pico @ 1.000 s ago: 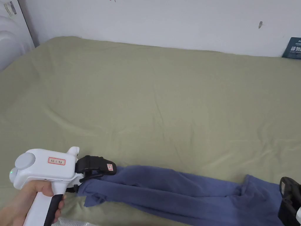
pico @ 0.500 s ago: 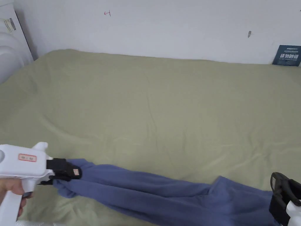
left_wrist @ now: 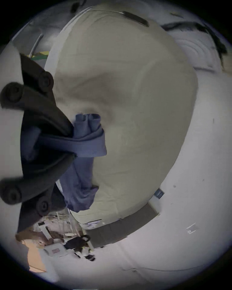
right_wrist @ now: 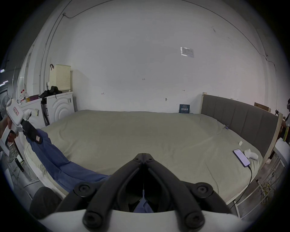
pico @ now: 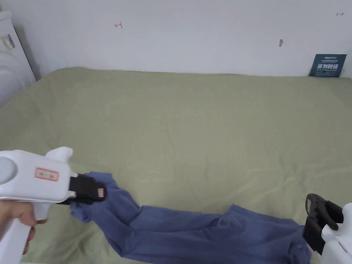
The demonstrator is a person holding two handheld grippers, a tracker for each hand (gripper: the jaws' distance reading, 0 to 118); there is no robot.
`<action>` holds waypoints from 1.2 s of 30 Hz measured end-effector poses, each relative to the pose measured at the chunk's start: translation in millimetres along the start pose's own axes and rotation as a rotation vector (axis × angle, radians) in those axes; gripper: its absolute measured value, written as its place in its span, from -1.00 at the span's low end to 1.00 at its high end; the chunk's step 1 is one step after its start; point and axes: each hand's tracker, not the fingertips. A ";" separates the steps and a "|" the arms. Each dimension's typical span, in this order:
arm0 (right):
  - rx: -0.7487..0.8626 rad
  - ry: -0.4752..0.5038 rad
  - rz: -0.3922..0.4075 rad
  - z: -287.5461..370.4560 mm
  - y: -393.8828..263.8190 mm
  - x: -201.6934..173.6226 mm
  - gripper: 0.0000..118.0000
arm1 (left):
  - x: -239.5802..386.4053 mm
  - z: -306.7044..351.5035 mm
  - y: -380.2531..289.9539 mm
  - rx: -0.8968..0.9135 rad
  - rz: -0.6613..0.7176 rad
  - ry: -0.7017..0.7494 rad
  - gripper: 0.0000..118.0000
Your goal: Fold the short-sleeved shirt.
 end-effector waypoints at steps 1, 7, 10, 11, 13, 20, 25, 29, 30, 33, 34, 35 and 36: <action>-0.001 -0.001 -0.003 1.2 -0.1 1.5 -1.00 | 15.6 -6.9 0.0 -0.011 -0.014 0.007 -0.86; -0.005 -0.021 -0.018 7.8 -1.8 12.8 -1.00 | 88.2 -88.5 -5.0 -0.089 -0.109 0.026 -0.86; -0.012 -0.030 -0.024 9.8 -3.1 19.3 -1.00 | 117.4 -136.2 -23.2 -0.157 -0.176 0.046 -0.67; -0.016 -0.037 -0.025 9.8 -3.8 21.5 -1.00 | 122.6 -151.7 -28.7 -0.179 -0.174 0.025 -0.53; -0.025 -0.046 -0.029 9.2 -5.2 25.1 -1.00 | 135.6 -173.8 -38.1 -0.215 -0.175 -0.047 0.16; -0.045 -0.058 -0.047 6.4 -11.1 35.3 -1.00 | 110.0 -119.2 -26.3 -0.053 -0.077 -0.130 0.52; -0.049 -0.053 -0.052 2.0 -13.4 34.7 -1.00 | 55.9 -100.8 -21.4 -0.021 -0.015 -0.151 -1.00; -0.063 -0.049 -0.059 -1.5 -16.6 32.1 -1.00 | 55.9 -126.4 -33.3 -0.118 0.044 -0.227 -1.00; -0.067 -0.047 -0.061 -1.7 -17.4 31.6 -1.00 | 60.2 -137.2 -37.8 -0.138 0.042 -0.228 -1.00; -0.081 -0.046 -0.050 -2.3 -19.7 30.1 -1.00 | 79.8 -176.3 -48.3 -0.222 0.024 -0.275 -1.00; -0.084 -0.046 -0.044 -2.4 -20.0 29.9 -1.00 | 86.8 -188.4 -52.7 -0.258 0.043 -0.313 -1.00; -0.087 -0.048 -0.039 -1.3 -19.1 29.0 -1.00 | 95.7 -202.7 -57.9 -0.282 0.042 -0.333 -1.00; -0.092 -0.050 -0.036 -1.3 -19.2 28.9 -1.00 | 97.0 -219.5 -59.5 -0.290 0.029 -0.333 -1.00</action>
